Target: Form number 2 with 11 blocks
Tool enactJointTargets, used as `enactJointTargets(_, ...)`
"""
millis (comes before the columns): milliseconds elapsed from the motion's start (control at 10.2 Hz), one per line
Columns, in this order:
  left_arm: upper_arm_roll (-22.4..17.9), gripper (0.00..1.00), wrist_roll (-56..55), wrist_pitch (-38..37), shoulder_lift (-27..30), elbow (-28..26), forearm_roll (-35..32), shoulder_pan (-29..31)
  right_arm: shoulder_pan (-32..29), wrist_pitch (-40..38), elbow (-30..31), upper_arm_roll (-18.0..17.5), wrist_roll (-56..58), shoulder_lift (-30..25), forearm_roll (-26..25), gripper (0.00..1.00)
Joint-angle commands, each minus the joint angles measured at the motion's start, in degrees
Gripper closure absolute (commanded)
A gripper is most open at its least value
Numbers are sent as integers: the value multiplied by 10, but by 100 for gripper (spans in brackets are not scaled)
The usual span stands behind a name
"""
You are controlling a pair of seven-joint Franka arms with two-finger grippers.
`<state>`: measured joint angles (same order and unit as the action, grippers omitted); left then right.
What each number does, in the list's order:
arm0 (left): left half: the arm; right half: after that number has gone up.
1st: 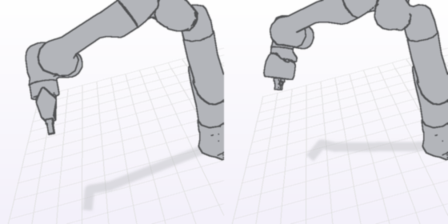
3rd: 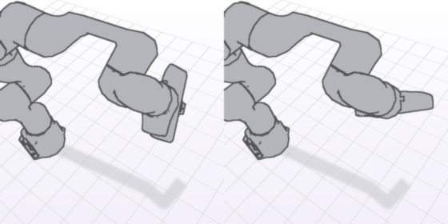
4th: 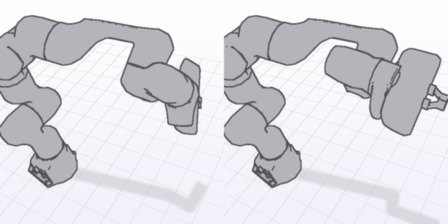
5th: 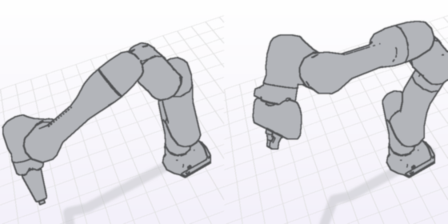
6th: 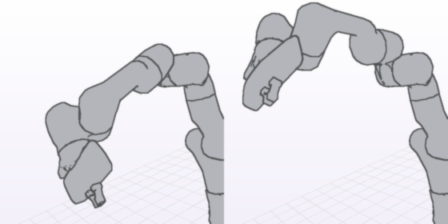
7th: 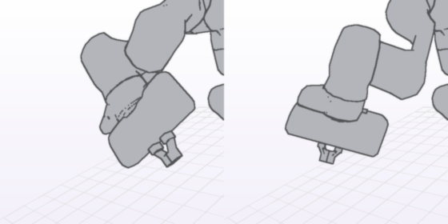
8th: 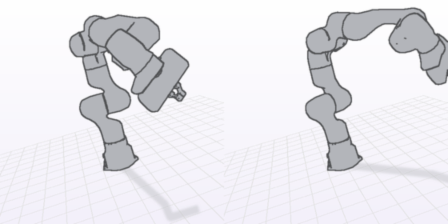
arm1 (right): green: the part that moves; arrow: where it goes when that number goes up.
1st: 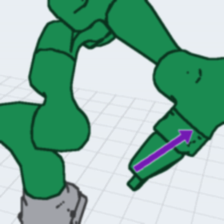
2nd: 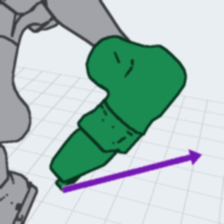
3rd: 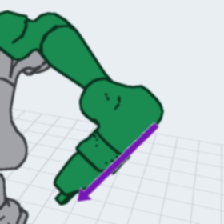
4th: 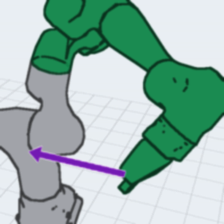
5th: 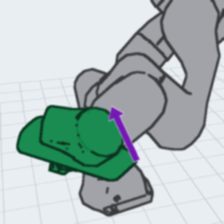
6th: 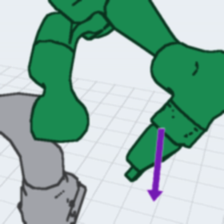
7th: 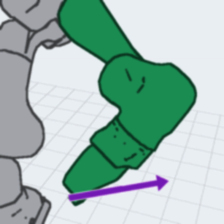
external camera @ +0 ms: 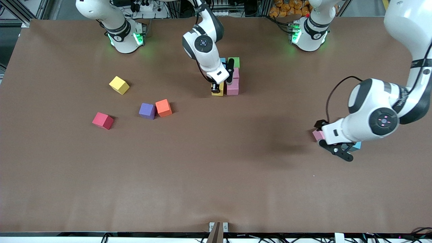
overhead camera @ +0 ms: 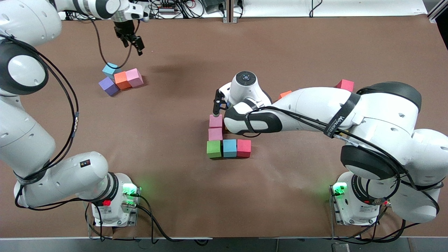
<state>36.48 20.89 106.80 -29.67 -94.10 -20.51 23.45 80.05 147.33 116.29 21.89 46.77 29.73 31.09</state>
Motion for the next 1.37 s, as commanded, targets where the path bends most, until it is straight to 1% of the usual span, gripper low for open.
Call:
enactJointTargets(0, 6, 0, 93, -2, 0, -10, -11, 25, 4, 7, -21, -6, -15, 22, 14, 100)
enactJointTargets(98, 6, 0, 93, 10, 1, -24, -14, 25, 5, 15, -24, -7, -23, 26, 14, 100)
enactJointTargets(293, 6, 0, 93, 80, 22, -90, -34, 27, 5, 21, -29, -12, -24, 34, 14, 100)
enactJointTargets(391, 6, 0, 93, 107, 25, -112, -35, 42, 5, 24, -30, -14, -27, 36, 14, 100)
enactJointTargets(586, 6, 0, 90, 141, 29, -140, -47, 49, 7, 31, -30, -15, -27, 40, 14, 100)
enactJointTargets(684, 6, 0, 90, 162, 29, -152, -63, 59, 7, 31, -30, -14, -27, 40, 14, 90)
enactJointTargets(781, 6, 0, 89, 182, 29, -169, -72, 66, 4, 31, -30, -14, -27, 40, 13, 1)
enactJointTargets(977, 6, 0, 87, 227, 30, -199, -88, 80, -4, 25, -30, -14, -24, 34, 13, 0)
enactJointTargets(1074, 6, 0, 84, 241, 29, -209, -93, 83, -13, 19, -29, -14, -22, 22, 12, 0)
enactJointTargets(1269, 7, 0, 56, 257, 35, -232, -96, 82, -34, -30, -29, -14, -19, -11, 7, 0)
